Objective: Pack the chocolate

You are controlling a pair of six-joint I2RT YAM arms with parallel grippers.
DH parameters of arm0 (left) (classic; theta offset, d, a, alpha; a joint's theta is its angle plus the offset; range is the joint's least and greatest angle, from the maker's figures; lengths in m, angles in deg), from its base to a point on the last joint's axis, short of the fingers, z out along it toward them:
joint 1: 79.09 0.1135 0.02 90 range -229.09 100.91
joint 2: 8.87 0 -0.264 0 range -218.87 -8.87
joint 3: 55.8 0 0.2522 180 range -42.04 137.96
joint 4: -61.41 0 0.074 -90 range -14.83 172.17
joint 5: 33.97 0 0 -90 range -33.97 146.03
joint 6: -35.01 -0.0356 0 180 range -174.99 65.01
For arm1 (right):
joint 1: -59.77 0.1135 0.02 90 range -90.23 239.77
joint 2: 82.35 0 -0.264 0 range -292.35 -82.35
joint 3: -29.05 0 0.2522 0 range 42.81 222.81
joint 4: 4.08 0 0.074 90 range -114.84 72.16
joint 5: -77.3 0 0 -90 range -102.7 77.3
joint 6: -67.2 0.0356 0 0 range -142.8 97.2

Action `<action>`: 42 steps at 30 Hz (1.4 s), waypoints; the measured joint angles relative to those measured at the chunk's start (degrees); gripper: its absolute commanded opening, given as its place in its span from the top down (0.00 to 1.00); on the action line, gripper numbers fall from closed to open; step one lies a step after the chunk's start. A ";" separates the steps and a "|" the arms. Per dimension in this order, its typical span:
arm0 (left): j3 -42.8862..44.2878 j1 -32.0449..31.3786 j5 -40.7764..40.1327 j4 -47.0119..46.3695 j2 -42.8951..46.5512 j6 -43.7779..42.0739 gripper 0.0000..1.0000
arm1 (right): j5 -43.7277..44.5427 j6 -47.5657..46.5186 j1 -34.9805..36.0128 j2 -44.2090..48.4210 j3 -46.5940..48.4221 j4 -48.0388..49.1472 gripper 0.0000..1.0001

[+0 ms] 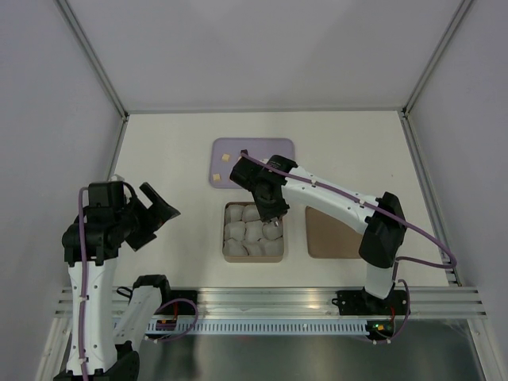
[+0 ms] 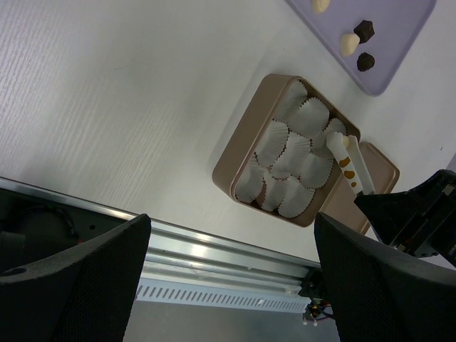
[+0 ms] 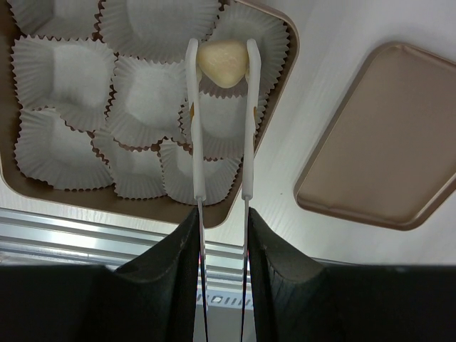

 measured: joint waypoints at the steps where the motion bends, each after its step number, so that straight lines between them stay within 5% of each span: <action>1: 0.00 0.00 0.02 -0.02 -0.04 -0.02 0.00 | 0.15 0.02 0.00 -0.07 0.02 0.00 0.92; 42: -0.02 0.00 0.15 -0.26 -1.49 -0.04 0.00 | 1.44 0.50 0.50 -0.76 -0.83 -1.01 0.92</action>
